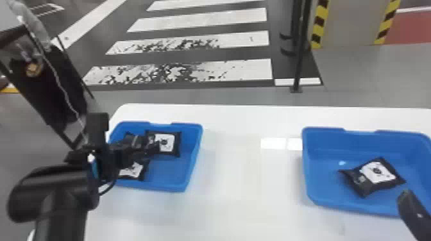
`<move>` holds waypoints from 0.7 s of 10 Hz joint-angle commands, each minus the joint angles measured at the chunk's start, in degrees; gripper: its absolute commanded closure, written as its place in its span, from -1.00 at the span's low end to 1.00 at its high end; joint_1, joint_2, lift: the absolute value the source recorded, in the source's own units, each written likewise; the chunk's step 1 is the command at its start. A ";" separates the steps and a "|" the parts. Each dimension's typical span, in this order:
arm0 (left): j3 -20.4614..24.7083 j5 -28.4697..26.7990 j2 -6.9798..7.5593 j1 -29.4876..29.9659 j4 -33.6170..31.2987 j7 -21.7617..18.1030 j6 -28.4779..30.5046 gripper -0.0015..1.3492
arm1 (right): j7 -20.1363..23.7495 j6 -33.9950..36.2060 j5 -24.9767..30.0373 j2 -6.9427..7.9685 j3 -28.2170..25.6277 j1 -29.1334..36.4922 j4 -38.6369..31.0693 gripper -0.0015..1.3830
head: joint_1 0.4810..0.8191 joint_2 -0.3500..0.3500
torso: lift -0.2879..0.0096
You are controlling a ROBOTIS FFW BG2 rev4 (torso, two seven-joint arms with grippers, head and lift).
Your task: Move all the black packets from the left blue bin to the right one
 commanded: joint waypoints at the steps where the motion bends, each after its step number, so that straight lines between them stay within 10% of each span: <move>1: -1.04 -0.22 0.59 -3.14 4.36 0.00 0.29 -0.81 | 0.10 0.28 -0.18 -0.08 0.26 -0.35 0.41 -0.77 | 0.27 0.57 | -0.07; 7: -5.73 -0.34 2.18 -11.86 15.61 0.44 1.27 -0.80 | 0.10 0.84 -1.66 -0.08 0.83 -1.20 1.96 -0.77 | 0.27 0.49 | -0.07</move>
